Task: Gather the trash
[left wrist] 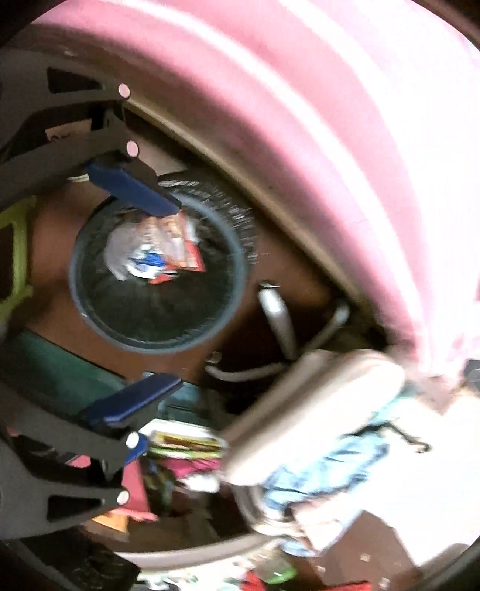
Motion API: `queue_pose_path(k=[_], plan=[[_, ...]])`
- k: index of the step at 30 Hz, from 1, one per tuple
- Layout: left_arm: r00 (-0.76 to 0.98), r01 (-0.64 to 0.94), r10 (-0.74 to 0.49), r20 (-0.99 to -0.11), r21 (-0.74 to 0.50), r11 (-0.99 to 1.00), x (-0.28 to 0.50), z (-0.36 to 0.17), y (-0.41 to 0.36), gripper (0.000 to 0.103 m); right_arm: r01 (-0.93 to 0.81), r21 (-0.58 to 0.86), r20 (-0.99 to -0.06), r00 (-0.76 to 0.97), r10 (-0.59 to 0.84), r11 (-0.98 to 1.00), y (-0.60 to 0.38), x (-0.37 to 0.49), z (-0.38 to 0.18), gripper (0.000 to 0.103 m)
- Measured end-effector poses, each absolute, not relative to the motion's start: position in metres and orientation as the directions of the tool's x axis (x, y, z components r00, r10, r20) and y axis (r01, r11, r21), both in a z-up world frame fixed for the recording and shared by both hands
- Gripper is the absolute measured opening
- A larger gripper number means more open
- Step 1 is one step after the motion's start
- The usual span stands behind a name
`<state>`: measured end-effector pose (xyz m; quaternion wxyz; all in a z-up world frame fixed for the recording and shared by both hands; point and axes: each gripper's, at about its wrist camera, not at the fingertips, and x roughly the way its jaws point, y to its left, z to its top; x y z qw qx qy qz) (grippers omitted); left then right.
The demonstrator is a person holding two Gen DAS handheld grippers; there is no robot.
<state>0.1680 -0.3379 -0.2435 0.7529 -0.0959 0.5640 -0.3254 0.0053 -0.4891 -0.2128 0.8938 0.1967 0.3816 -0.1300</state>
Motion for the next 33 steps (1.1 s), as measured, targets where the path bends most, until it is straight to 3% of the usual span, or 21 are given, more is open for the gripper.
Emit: queue_pose_path(k=[10,15,21,33], plan=[[0.459,0.152,-0.685,-0.565,-0.710,0.687,0.137,-0.172,-0.217,0.090,0.175,0.274,-0.624,0.781,0.036,0.946,-0.413,0.011,-0.126,0.088],[0.612,0.205,-0.605,-0.510,-0.636,0.744,0.099,-0.118,-0.154,0.093,0.045,0.245,-0.581,0.807,0.110,0.968,-0.359,0.008,-0.093,0.089],[0.694,0.102,-0.449,-0.562,-0.541,0.835,0.070,-0.084,-0.077,0.094,-0.098,0.232,-0.541,0.814,0.212,0.968,-0.294,0.008,-0.067,0.092],[0.772,-0.185,-0.103,-0.628,-0.376,0.908,0.011,-0.078,0.041,0.098,-0.323,0.196,-0.543,0.750,0.377,0.926,-0.170,0.006,-0.060,0.092]])
